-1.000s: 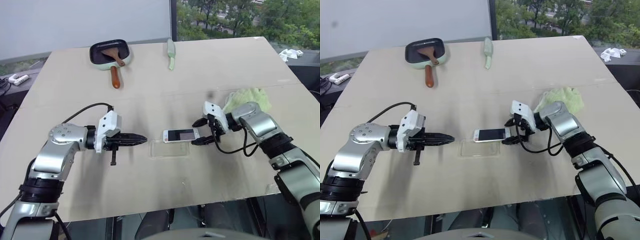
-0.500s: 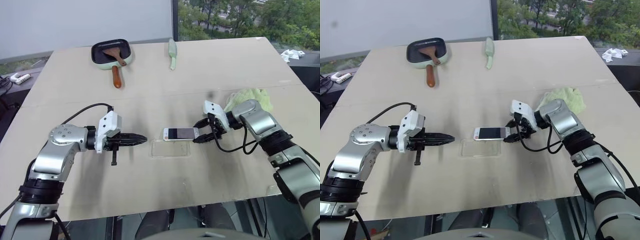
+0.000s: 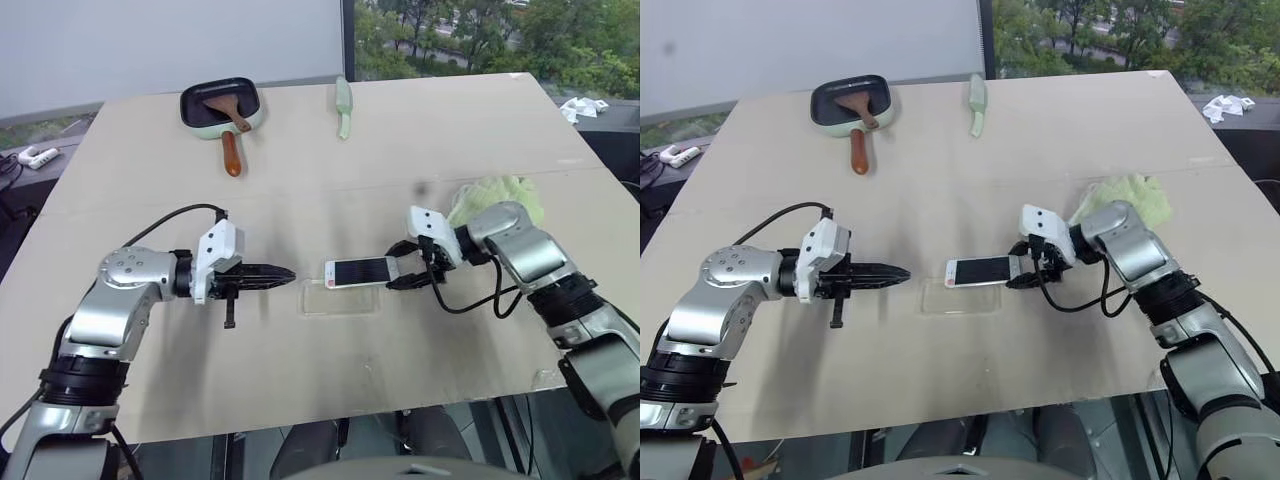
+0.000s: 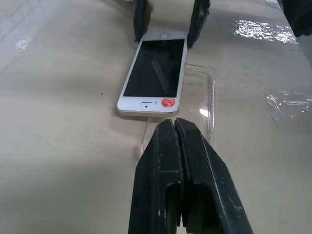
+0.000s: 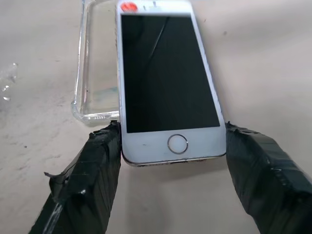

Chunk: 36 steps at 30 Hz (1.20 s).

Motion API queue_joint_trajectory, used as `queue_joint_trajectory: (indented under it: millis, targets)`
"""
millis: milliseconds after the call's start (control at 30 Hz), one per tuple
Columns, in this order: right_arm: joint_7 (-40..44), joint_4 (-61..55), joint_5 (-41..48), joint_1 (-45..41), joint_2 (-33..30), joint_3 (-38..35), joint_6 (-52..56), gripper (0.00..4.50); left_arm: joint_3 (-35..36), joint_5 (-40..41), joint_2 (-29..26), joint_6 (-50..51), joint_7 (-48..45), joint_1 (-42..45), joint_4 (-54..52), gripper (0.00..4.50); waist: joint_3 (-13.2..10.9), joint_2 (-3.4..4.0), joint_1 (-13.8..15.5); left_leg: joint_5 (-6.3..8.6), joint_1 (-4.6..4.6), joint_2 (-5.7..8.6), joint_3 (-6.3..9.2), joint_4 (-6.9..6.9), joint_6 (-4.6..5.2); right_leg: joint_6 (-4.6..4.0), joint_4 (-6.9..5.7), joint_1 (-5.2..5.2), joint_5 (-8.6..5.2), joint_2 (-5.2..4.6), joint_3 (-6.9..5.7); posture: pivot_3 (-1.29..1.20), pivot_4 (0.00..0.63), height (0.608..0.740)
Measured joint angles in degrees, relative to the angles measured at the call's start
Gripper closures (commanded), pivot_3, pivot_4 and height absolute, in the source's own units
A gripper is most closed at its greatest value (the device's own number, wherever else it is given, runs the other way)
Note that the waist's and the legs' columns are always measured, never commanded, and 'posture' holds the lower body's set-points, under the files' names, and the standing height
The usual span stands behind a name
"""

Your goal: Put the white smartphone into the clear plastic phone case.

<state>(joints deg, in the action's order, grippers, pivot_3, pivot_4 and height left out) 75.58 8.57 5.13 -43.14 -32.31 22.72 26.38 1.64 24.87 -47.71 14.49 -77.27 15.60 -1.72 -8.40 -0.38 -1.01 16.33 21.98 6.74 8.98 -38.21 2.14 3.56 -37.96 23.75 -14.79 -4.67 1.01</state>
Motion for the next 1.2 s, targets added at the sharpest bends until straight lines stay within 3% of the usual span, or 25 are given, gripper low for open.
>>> queue_joint_trajectory:
  millis: [300,633,1200]
  targets:
    - [-4.55,-14.26,-1.75,2.98,-2.93,0.59,4.39,1.62,-3.86,-0.36,2.43,2.21,0.70,4.97,-0.09,4.50,0.00,-0.01,0.24,0.00,0.03,0.00,0.03,-0.05,0.00,0.00,-0.01,-0.01,0.00,-0.01,-0.04,0.00,0.150,0.740]
    - [-7.11,-22.34,-2.07,5.50,-3.75,2.09,9.89,1.62,-6.81,-2.18,2.37,2.12,-1.47,7.04,-0.38,4.50,0.00,-0.01,0.16,0.00,0.03,0.00,0.03,-0.03,0.00,0.00,0.00,0.00,0.00,0.00,-0.03,0.00,0.150,0.740]
    - [-13.12,-27.23,-4.88,7.83,-4.07,6.25,13.00,1.62,-11.24,-6.93,4.55,-0.34,-0.40,6.12,-0.11,4.50,0.00,-0.01,0.19,0.00,0.03,0.00,0.02,-0.05,0.00,0.00,-0.02,0.00,0.00,0.00,-0.03,0.00,0.150,0.740]
